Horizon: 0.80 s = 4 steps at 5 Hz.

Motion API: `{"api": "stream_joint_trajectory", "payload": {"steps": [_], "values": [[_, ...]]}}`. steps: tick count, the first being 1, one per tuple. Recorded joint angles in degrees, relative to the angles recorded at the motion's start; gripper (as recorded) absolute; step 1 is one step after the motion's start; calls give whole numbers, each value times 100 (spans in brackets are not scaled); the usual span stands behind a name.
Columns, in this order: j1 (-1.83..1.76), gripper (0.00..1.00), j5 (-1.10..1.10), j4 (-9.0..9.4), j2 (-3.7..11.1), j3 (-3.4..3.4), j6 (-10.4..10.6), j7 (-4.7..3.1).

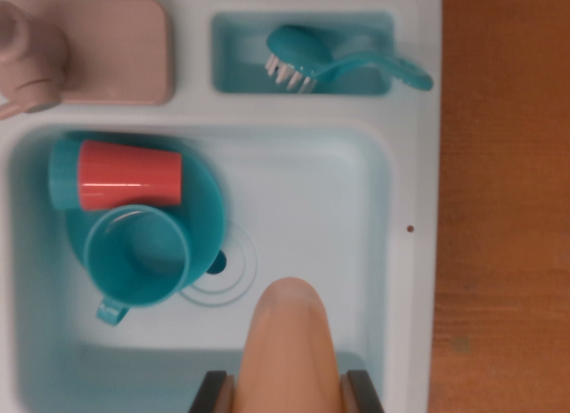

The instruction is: Pick detergent from the sink

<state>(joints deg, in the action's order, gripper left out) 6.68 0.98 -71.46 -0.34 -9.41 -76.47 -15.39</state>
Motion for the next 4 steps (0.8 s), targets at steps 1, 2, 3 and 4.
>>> {"api": "stream_joint_trajectory", "payload": {"steps": [1, 2, 3, 4], "values": [[0, 100, 0, 0, 0, 0, 0, 0], [-3, 100, 9, -207, -57, 1, -263, 4], [-3, 100, 9, -207, -57, 1, -263, 4], [-6, 100, 17, -398, -109, 2, -505, 8]]}}
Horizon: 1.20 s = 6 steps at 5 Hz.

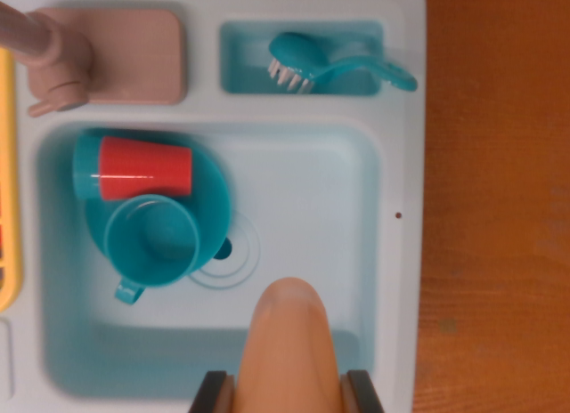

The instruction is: Pick detergent from the sink

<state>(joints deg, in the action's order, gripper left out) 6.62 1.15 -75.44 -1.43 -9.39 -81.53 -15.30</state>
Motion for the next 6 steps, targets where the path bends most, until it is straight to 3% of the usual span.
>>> {"api": "stream_joint_trajectory", "payload": {"steps": [1, 2, 3, 4, 5, 6], "values": [[0, 100, 0, 0, 0, 0, 0, 0], [-3, 100, 8, -193, -53, 1, -245, 4], [-3, 100, 8, -193, -53, 1, -245, 4], [-6, 100, 16, -373, -102, 2, -474, 8], [-6, 100, 16, -373, -102, 2, -474, 8], [-8, 100, 23, -539, -147, 3, -685, 11]]}}
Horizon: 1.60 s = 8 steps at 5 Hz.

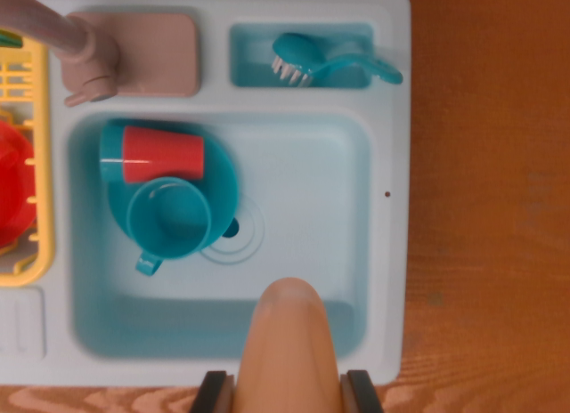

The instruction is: Pick detergent from the sink

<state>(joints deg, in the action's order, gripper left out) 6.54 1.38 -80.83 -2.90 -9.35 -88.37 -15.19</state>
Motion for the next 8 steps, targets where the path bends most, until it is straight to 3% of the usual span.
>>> {"api": "stream_joint_trajectory", "payload": {"steps": [1, 2, 3, 4, 8], "values": [[0, 100, 0, 0, 0, 0, 0, 0], [-2, 100, 6, -149, -41, 1, -189, 3], [-2, 100, 6, -149, -41, 1, -189, 3], [-4, 100, 12, -279, -76, 2, -354, 6], [-7, 100, 20, -471, -128, 3, -598, 10]]}}
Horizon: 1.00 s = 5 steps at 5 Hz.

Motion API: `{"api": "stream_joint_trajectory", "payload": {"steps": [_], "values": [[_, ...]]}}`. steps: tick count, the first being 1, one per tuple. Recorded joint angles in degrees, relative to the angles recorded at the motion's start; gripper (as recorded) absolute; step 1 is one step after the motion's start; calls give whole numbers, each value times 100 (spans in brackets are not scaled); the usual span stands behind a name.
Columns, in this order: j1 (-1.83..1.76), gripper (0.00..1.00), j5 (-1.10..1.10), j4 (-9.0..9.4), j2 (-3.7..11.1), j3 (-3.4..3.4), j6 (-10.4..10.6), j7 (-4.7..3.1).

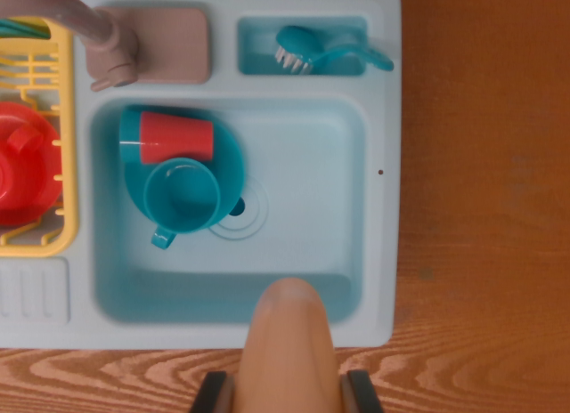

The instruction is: Pick detergent from the sink

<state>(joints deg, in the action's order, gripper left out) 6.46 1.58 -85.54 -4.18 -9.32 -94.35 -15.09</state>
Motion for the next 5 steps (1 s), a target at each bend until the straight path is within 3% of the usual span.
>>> {"api": "stream_joint_trajectory", "payload": {"steps": [5], "values": [[-1, 100, 4, -89, -24, 1, -113, 2]]}}
